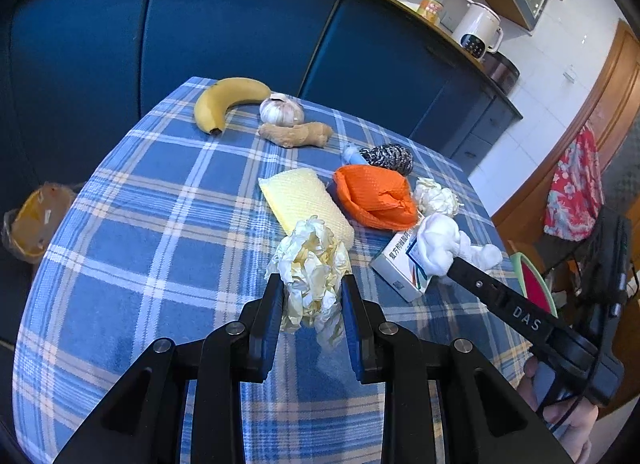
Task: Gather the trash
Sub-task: 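Grasp the crumpled tissue with the left gripper while the right grasps the white cloth, then carry both items to the red bin and open both grippers over it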
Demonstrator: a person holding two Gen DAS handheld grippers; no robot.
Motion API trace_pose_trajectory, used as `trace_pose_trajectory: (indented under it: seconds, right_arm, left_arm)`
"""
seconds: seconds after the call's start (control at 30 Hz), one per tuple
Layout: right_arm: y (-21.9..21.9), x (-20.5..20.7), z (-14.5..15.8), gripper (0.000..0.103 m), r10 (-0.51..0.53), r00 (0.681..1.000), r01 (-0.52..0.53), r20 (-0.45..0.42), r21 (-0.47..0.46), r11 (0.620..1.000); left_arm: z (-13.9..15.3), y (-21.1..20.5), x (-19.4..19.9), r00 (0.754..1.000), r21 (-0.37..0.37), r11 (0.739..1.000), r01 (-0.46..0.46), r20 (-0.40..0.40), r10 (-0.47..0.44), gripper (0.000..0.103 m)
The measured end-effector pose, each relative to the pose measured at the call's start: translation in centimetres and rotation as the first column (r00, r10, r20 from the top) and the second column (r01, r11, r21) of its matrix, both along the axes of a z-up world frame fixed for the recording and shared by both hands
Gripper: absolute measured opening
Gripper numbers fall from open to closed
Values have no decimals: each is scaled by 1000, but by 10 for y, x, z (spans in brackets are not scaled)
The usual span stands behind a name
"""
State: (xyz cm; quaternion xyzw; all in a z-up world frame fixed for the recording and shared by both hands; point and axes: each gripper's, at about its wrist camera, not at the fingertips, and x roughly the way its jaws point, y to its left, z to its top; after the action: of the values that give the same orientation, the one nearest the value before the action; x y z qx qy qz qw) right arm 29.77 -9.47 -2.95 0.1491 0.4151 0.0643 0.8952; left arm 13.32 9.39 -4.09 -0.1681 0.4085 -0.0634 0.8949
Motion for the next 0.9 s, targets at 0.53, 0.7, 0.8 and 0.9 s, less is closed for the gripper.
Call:
trace_pose_trajectory:
  seconds: [0.53,0.7,0.8,0.9]
  right_arm:
    - [-50,-78,25,17,-84,995,82,62,35,996]
    - [-71,-99,31,17,-131,989,129,74,41,991]
    - [-82,-109,34,17,-154,984,151,85,40,988]
    - [-95,-119,36,17,-181,979,178,96,45,983]
  left_arm:
    - [15,-35,-10,998,16,998,64,16,-65,29]
    - [21,-49,-15,995,14,995,97,21,-98,29]
    - [24,-58,-18,993,18,993,119,24,-120,29]
    - [29,-71,-22,988,36,988,149,35,-150,29]
